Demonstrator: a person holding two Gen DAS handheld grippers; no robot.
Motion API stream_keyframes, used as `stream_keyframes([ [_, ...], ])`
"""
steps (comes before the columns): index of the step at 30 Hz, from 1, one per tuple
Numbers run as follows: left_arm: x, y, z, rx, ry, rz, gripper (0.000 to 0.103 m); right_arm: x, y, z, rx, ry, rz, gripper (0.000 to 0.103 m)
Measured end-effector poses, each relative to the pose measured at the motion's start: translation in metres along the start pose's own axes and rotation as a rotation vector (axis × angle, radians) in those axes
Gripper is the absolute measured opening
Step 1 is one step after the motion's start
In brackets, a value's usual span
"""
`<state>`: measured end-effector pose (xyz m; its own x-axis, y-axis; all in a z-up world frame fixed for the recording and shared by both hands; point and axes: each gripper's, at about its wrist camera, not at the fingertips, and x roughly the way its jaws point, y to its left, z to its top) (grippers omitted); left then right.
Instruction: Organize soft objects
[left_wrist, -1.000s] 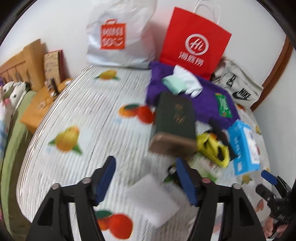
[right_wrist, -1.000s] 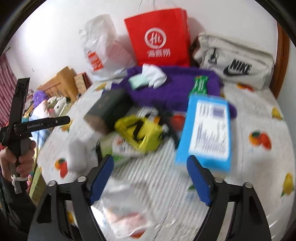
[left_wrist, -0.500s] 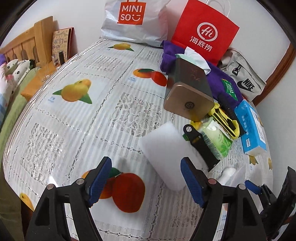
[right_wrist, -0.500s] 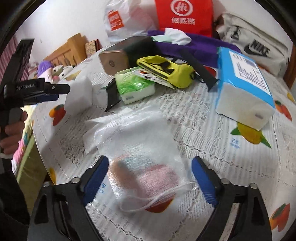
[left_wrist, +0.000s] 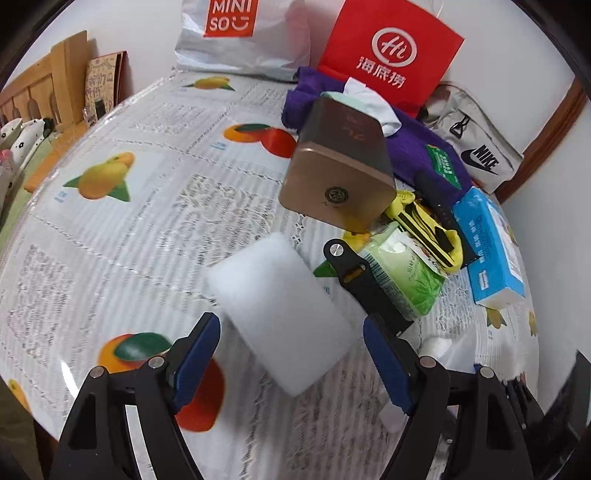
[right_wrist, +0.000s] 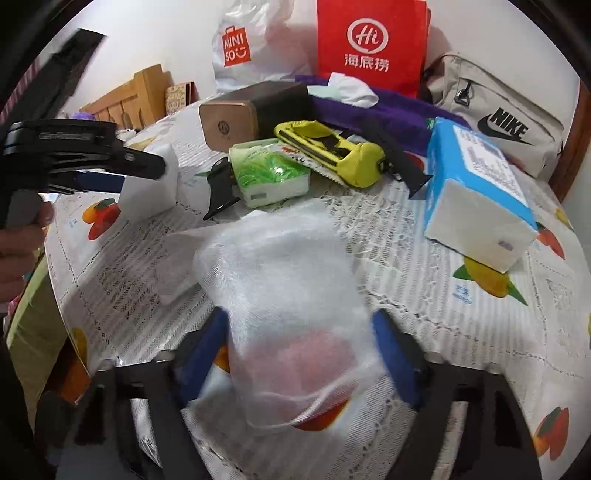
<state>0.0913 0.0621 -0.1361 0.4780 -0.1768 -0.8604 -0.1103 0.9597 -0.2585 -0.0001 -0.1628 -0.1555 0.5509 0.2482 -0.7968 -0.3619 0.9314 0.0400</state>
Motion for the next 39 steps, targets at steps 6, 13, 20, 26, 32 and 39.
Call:
stream_keyframes([
  [6, 0.01, -0.006, 0.0, 0.016, -0.035, 0.046, 0.077, -0.008, -0.027, -0.007, 0.06, -0.006, -0.008, 0.019],
  [13, 0.007, 0.0, 0.001, 0.032, -0.076, 0.034, 0.063, -0.013, -0.064, -0.015, 0.145, -0.014, -0.071, 0.014],
  [20, -0.004, -0.001, 0.003, 0.042, -0.11, 0.0, 0.062, -0.015, -0.083, -0.015, 0.211, -0.006, -0.091, 0.01],
  [26, -0.014, -0.004, 0.008, 0.045, -0.124, -0.021, 0.062, -0.02, -0.085, -0.011, 0.223, 0.002, -0.078, 0.007],
  [32, -0.026, -0.008, 0.017, 0.047, -0.139, -0.029, 0.062, -0.045, -0.081, 0.001, 0.214, -0.057, -0.043, 0.007],
  [39, -0.037, -0.018, 0.03, 0.044, -0.152, -0.039, 0.062, -0.073, -0.081, 0.024, 0.191, -0.127, -0.014, 0.007],
])
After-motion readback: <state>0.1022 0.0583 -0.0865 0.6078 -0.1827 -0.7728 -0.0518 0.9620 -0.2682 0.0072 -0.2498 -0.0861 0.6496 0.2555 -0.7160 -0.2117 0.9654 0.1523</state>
